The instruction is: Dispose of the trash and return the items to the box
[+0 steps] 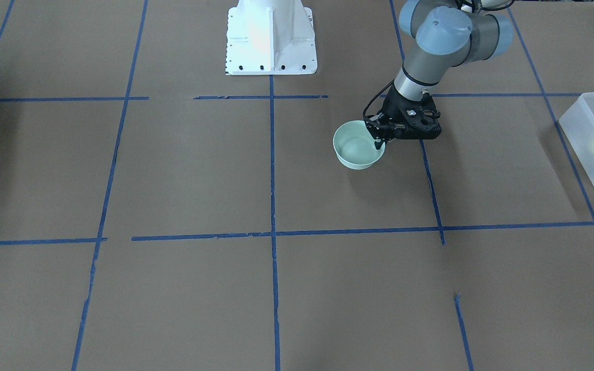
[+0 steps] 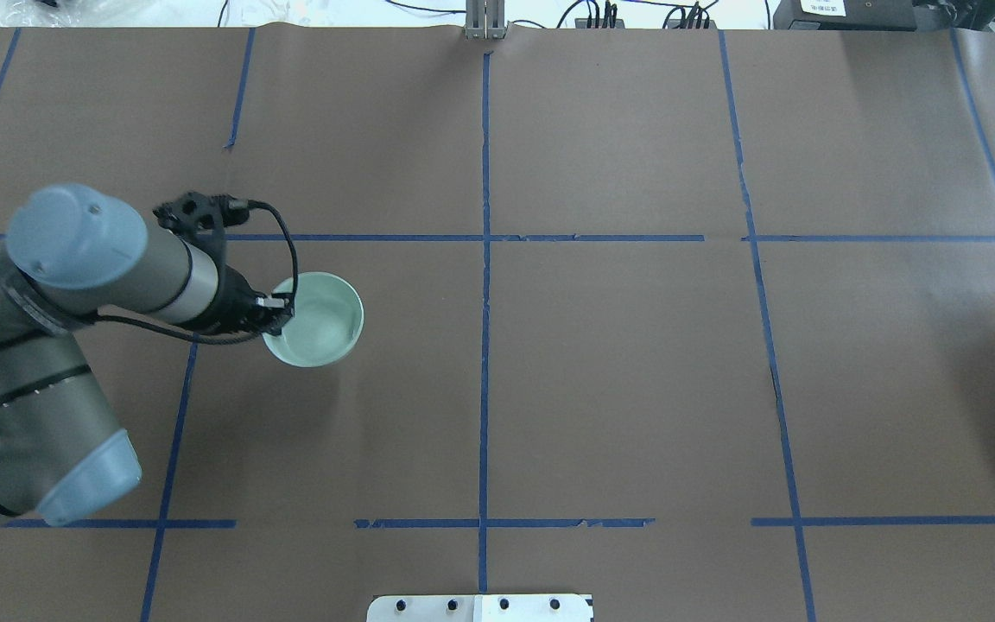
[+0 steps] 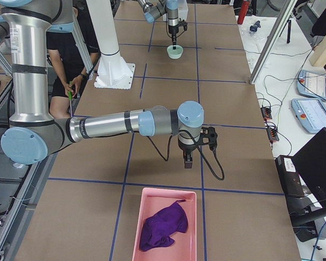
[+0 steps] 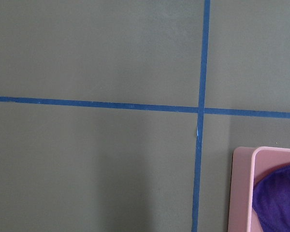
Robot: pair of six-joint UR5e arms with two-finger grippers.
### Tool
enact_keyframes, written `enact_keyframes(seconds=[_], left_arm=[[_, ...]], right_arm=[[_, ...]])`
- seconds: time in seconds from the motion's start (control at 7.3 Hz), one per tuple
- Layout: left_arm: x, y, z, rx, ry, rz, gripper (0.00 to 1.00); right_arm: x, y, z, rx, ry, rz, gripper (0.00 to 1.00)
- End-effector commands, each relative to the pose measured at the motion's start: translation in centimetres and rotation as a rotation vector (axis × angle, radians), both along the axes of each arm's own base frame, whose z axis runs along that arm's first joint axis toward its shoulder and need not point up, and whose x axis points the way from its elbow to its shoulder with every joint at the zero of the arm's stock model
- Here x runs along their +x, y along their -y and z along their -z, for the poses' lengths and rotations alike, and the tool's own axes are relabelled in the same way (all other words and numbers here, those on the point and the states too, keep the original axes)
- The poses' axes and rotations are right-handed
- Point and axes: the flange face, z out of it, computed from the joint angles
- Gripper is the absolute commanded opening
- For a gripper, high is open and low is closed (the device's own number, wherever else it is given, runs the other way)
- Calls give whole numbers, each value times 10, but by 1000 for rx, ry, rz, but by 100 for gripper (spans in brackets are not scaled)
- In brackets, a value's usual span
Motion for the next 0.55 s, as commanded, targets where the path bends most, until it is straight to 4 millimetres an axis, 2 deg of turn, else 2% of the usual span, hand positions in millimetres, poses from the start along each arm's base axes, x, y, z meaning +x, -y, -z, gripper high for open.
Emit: enact_keyframes(seconds=[0.0,0.14,0.41], left_arm=[[-75,42,-18,90,35,-35,0],[-103,52,-36,138,66,-58,0],[-162,63,-80,142,104,-84,0]], right_arm=[[0,0,-7,-5,-3,8,100],[0,-1,-11,-16,-2,7,100],[0,1,-35,-59,-4,11,100]])
